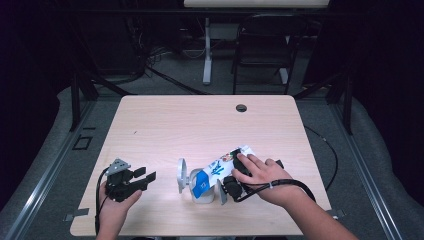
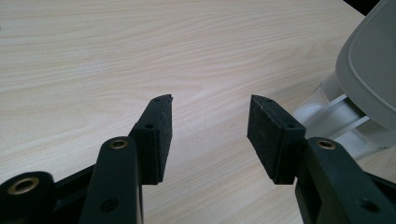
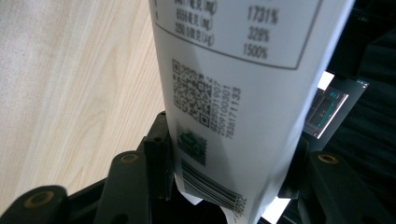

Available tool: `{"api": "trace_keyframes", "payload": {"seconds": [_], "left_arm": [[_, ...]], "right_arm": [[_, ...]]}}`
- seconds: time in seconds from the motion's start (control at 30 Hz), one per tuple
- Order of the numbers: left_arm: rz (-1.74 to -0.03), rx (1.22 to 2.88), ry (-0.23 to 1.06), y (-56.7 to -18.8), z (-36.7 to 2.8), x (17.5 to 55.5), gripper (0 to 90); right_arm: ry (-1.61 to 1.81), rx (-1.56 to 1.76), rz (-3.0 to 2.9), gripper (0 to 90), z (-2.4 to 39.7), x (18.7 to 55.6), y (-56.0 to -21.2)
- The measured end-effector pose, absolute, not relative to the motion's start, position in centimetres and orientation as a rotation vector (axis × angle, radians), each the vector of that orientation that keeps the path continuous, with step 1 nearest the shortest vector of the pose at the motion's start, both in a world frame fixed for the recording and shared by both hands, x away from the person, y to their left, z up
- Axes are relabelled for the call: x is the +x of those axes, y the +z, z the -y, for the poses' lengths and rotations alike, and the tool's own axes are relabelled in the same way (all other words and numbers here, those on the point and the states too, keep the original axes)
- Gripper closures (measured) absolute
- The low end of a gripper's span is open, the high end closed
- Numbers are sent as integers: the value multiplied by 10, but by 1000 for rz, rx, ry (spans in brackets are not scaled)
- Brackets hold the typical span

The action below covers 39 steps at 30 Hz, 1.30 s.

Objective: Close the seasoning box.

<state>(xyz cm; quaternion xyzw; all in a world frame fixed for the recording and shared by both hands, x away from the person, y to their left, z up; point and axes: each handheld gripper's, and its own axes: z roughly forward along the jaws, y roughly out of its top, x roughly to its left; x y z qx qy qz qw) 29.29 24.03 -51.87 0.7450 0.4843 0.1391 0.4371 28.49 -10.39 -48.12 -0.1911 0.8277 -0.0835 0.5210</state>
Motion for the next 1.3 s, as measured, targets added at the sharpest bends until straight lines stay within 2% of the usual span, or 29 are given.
{"api": "trace_keyframes", "payload": {"seconds": [1.3], "left_arm": [[-1206, 1853, 347, -519, -240, 293, 506]], "right_arm": [[-204, -495, -1956, 558, 103, 282, -478]]}}
